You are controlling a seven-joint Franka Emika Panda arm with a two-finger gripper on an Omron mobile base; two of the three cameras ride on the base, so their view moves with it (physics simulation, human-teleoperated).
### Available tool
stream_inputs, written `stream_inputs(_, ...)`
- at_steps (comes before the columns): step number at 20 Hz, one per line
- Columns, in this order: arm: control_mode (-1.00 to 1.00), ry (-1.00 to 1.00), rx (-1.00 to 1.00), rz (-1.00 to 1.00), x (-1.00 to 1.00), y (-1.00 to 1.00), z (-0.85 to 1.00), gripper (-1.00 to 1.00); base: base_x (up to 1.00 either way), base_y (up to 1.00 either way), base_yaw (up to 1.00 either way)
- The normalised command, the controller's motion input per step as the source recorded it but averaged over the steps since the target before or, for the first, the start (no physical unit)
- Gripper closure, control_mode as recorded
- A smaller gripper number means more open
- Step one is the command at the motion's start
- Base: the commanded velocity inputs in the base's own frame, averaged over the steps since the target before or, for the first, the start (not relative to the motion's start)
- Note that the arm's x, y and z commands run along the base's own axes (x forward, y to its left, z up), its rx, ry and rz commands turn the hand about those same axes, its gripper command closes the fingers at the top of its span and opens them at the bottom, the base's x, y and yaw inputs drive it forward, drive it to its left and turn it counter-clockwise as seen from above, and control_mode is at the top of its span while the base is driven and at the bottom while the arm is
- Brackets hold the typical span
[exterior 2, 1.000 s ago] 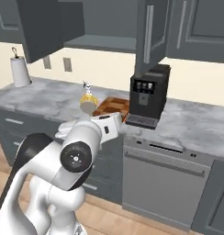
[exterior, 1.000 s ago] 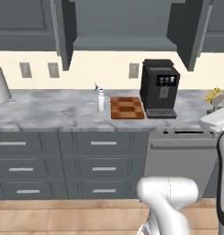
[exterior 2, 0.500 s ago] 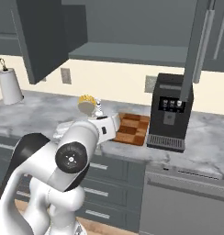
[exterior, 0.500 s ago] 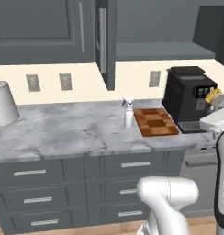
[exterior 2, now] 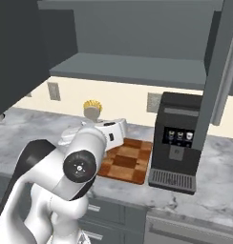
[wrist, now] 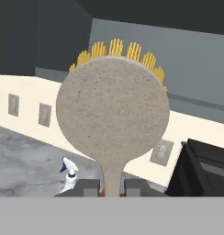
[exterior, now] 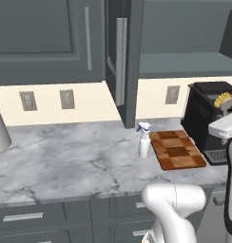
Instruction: Grab the spray bottle from the cabinet, then place it next to the cutting board for sanitizing. Then grab the dish brush from the countertop next to the sink and place it next to the cutting board.
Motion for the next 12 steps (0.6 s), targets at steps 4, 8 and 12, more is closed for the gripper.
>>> stream_inputs(4,1.00,0.00,0.00,0.00,0.00,0.00,0.00,1.00,-0.17,-0.05,-0.07)
stream_inputs(8,1.00,0.00,0.00,0.00,0.00,0.00,0.00,1.00,-0.65,0.00,-0.22)
stream_inputs(12,1.00,0.00,0.00,0.00,0.00,0.00,0.00,1.00,-0.07,0.00,-0.15)
